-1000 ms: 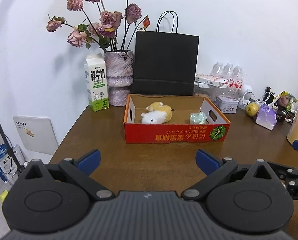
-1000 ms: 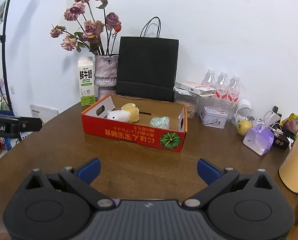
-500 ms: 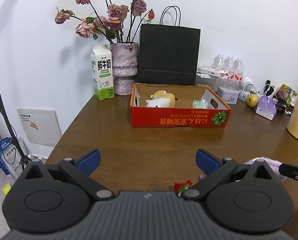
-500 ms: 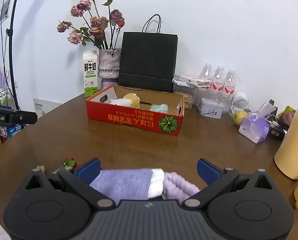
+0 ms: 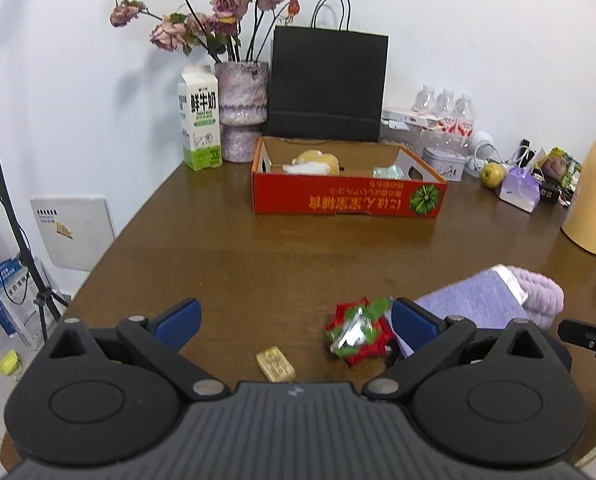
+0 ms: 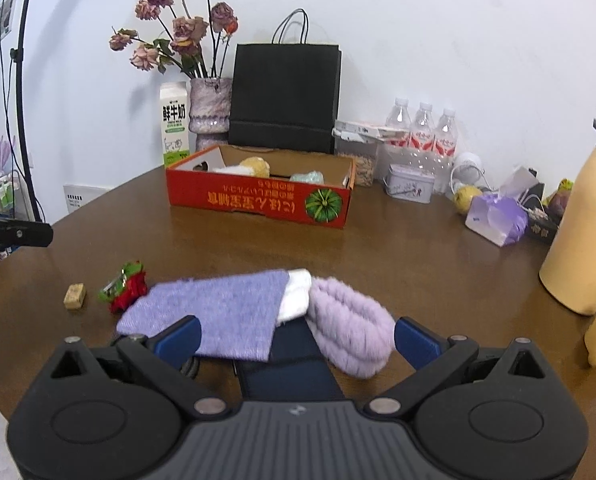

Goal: Organize objects
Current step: 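Grasp the small wooden block with the left gripper while the right gripper grasps the blue case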

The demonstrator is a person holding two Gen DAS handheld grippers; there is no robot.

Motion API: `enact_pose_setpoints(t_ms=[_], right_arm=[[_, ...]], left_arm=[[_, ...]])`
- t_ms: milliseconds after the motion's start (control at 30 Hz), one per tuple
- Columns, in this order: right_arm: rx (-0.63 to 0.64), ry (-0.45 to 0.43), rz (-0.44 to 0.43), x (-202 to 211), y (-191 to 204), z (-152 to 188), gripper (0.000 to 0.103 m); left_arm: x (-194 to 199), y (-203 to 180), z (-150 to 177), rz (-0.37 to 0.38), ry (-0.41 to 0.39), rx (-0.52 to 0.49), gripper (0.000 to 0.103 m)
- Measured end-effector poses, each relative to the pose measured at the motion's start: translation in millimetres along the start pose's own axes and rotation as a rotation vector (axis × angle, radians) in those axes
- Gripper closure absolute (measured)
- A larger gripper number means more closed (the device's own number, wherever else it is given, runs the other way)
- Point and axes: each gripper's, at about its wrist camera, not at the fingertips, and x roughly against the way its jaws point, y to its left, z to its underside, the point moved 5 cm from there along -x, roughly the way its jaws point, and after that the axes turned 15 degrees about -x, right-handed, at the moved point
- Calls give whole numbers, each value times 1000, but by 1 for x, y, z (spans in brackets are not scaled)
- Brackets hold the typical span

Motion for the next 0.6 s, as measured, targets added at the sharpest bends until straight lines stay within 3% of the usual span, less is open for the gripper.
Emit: enact_pose_setpoints(t_ms=[600], right_arm=[[-14, 74, 5, -23, -15, 42, 0]], left_arm=[[-32, -1, 49, 12, 101, 9, 0]])
